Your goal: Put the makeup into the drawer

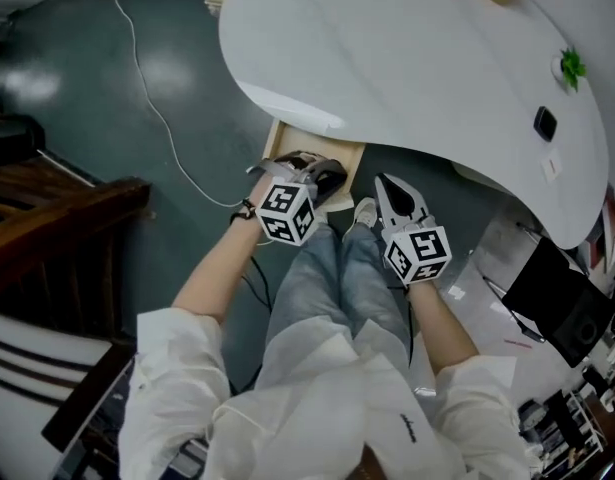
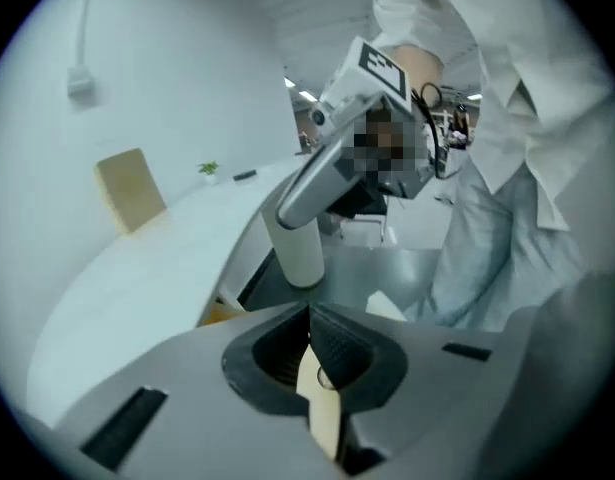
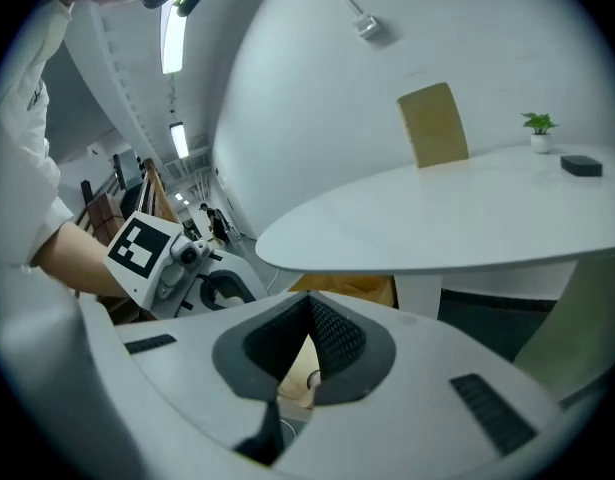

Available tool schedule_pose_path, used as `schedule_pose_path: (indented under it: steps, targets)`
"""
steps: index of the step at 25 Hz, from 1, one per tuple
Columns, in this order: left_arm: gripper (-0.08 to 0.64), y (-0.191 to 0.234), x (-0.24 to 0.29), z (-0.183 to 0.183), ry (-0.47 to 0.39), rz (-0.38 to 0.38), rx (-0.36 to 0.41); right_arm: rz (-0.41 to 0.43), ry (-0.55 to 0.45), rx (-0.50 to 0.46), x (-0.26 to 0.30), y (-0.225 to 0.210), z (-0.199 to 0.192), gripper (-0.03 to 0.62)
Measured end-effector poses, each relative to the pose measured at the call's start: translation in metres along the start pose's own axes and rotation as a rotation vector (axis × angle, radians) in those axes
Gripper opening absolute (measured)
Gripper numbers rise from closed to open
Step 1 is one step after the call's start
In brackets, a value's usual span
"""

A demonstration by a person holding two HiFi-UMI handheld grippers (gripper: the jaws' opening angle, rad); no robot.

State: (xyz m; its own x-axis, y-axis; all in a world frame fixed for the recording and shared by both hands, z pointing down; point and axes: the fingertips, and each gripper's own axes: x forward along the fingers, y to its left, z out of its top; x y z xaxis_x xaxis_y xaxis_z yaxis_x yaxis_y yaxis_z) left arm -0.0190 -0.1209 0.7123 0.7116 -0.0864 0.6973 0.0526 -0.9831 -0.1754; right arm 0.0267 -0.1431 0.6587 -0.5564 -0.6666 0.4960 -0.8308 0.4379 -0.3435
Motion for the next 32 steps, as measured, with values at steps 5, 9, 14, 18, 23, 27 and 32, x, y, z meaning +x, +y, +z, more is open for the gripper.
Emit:
schedule_pose_path:
  steps: [5, 9, 14, 18, 23, 27, 32]
  targets:
    - [0.026, 0.019, -0.074, 0.068, -0.162, 0.223, -0.181, -0.026, -0.083, -0.036, -0.046, 0.011, 0.049, 0.017]
    - [0.026, 0.048, -0.143, 0.13, -0.333, 0.453, -0.315, -0.056, -0.162, -0.062, -0.09, 0.022, 0.093, 0.017]
    - [0.026, 0.08, -0.225, 0.19, -0.585, 0.72, -0.448, -0.095, -0.301, -0.097, -0.15, 0.029, 0.15, 0.017]
    - [0.026, 0.082, -0.271, 0.228, -0.659, 0.807, -0.475, -0.137, -0.409, -0.121, -0.2, 0.027, 0.189, 0.017]
    - [0.026, 0.084, -0.327, 0.258, -0.747, 0.864, -0.489, -0.222, -0.525, -0.126, -0.256, 0.015, 0.22, 0.017]
    - [0.026, 0.088, -0.36, 0.279, -0.776, 0.921, -0.458, -0.277, -0.597, -0.112, -0.295, -0.003, 0.233, 0.017]
    - [0.026, 0.086, -0.39, 0.288, -0.794, 0.994, -0.414, -0.314, -0.655, -0.125, -0.327, -0.009, 0.245, 0.017]
